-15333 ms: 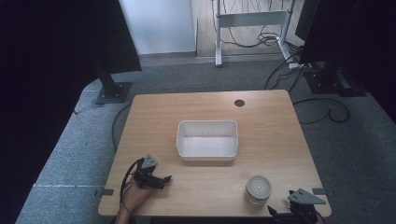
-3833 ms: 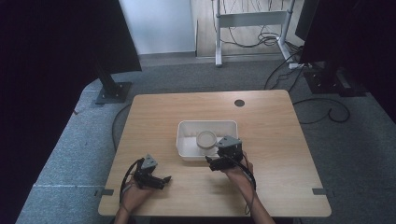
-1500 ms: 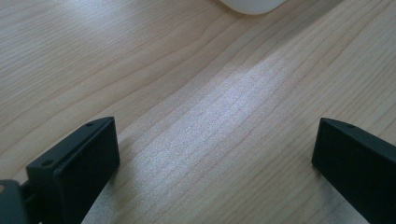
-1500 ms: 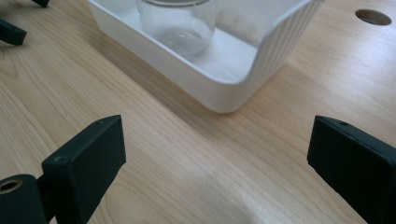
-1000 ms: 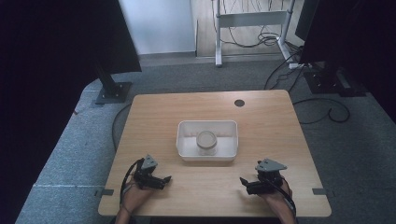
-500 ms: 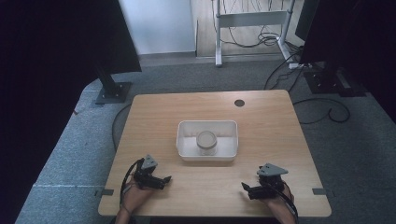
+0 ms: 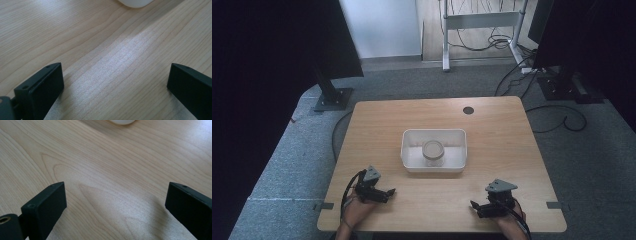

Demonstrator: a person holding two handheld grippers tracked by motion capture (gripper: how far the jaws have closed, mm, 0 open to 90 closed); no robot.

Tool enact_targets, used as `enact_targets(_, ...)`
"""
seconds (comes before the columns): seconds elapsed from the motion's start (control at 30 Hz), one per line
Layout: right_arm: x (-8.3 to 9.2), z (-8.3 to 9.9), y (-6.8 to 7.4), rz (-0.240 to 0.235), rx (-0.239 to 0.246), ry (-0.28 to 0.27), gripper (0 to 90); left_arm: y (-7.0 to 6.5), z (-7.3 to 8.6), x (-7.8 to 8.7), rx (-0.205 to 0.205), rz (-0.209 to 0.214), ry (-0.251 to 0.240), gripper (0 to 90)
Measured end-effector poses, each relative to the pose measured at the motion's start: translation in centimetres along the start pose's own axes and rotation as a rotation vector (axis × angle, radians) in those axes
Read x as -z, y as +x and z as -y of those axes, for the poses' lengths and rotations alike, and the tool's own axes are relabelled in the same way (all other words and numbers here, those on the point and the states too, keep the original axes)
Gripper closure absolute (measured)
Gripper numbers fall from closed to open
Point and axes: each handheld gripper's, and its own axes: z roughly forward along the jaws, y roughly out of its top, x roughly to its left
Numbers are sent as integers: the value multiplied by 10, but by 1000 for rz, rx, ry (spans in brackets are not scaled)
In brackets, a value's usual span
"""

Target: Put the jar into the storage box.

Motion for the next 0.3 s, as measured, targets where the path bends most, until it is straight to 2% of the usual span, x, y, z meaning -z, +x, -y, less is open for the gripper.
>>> enact_targets(0.3,-2,3,1,2,-4,20,30,0,0,0,0,0,0,5)
